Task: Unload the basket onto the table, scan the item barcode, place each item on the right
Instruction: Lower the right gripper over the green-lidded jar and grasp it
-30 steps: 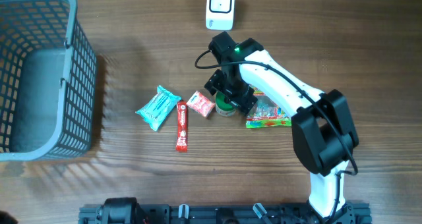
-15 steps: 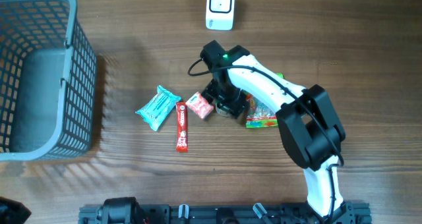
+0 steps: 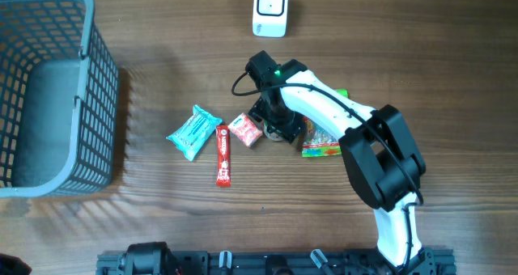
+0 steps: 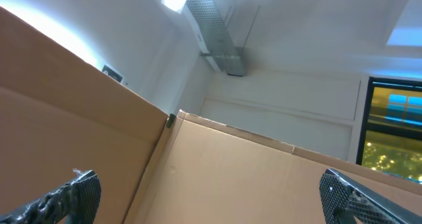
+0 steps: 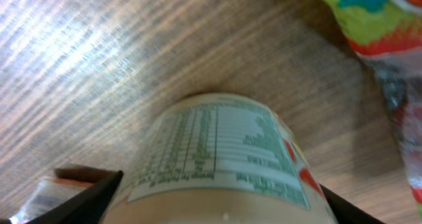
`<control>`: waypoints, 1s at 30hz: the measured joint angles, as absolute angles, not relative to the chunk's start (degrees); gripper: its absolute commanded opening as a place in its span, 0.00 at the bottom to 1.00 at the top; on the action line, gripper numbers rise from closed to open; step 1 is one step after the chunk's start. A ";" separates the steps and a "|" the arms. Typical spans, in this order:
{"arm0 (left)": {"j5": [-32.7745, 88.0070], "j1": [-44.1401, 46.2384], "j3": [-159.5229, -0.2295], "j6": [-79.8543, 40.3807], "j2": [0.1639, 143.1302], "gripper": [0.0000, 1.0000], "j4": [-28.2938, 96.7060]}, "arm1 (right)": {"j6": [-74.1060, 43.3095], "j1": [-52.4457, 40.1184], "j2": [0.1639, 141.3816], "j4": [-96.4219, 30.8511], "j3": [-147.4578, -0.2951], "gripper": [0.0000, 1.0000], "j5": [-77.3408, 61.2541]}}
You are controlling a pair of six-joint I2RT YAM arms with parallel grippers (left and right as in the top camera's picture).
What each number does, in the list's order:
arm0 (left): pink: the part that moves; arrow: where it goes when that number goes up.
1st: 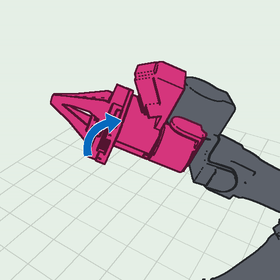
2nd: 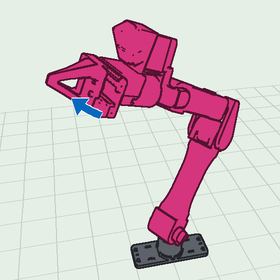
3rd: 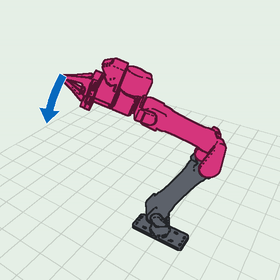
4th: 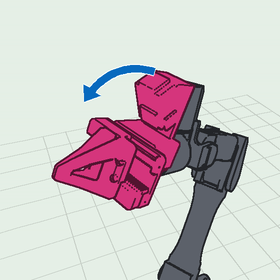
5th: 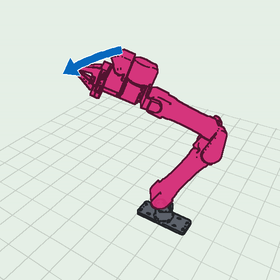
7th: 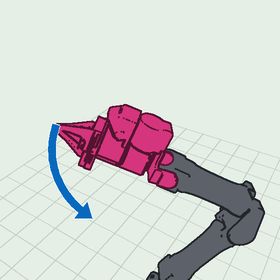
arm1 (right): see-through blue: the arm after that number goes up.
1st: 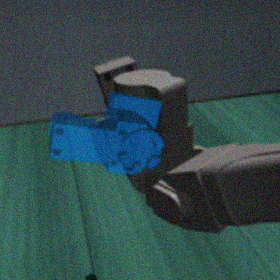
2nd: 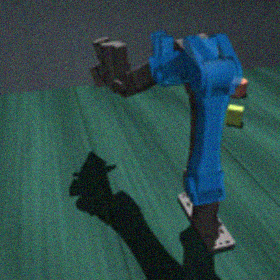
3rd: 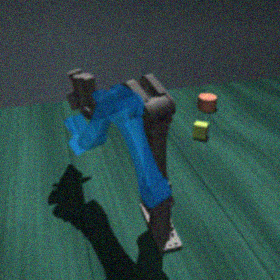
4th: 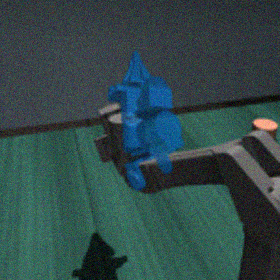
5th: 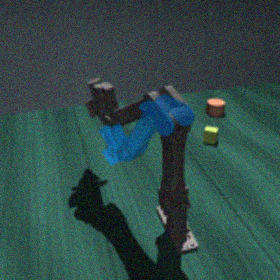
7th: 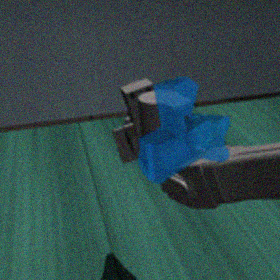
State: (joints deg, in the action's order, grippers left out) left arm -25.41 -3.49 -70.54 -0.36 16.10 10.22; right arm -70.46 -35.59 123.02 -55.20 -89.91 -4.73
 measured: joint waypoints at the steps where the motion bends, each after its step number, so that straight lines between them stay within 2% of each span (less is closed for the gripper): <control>1: -25.41 -3.49 -70.54 -0.36 16.10 1.00 10.22 | -70.46 -35.59 122.63 -54.46 -89.21 0.82 -4.73; 2: -25.41 -3.49 -70.54 -0.36 16.10 1.00 10.20 | -70.46 -35.59 122.37 -54.04 -88.79 0.80 -4.73; 6: -25.41 -3.49 -70.54 -0.36 16.10 1.00 10.20 | -69.97 -35.59 122.21 -53.87 -88.51 0.61 -4.84; 7: -25.41 -3.49 -70.54 -0.36 16.10 1.00 10.20 | -69.23 -35.59 122.17 -53.82 -88.47 0.59 -4.86; 12: -25.41 -3.49 -70.54 -0.36 16.10 1.00 10.02 | -65.87 -35.18 122.13 -54.96 -88.68 0.57 -6.39; 16: -25.43 -3.49 -70.54 -0.36 16.10 1.00 8.60 | -60.42 -33.21 122.13 -58.61 -89.21 0.52 -12.62; 20: -25.87 -3.49 -70.59 -0.36 16.10 1.00 10.63 | -53.43 -30.09 122.80 -63.70 -89.62 0.52 -21.61; 25: -26.92 -3.49 -70.57 -1.04 16.10 1.00 17.58 | -41.36 -25.30 123.44 -69.60 -90.83 0.53 -34.24; 30: -27.00 -3.44 -70.43 -9.69 16.10 1.00 31.38 | -31.81 -22.98 123.44 -76.12 -91.05 0.54 -41.15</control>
State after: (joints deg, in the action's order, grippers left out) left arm -27.00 -3.44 -70.43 -9.69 16.10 31.38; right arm -31.81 -22.98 123.44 -76.12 -91.05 -41.15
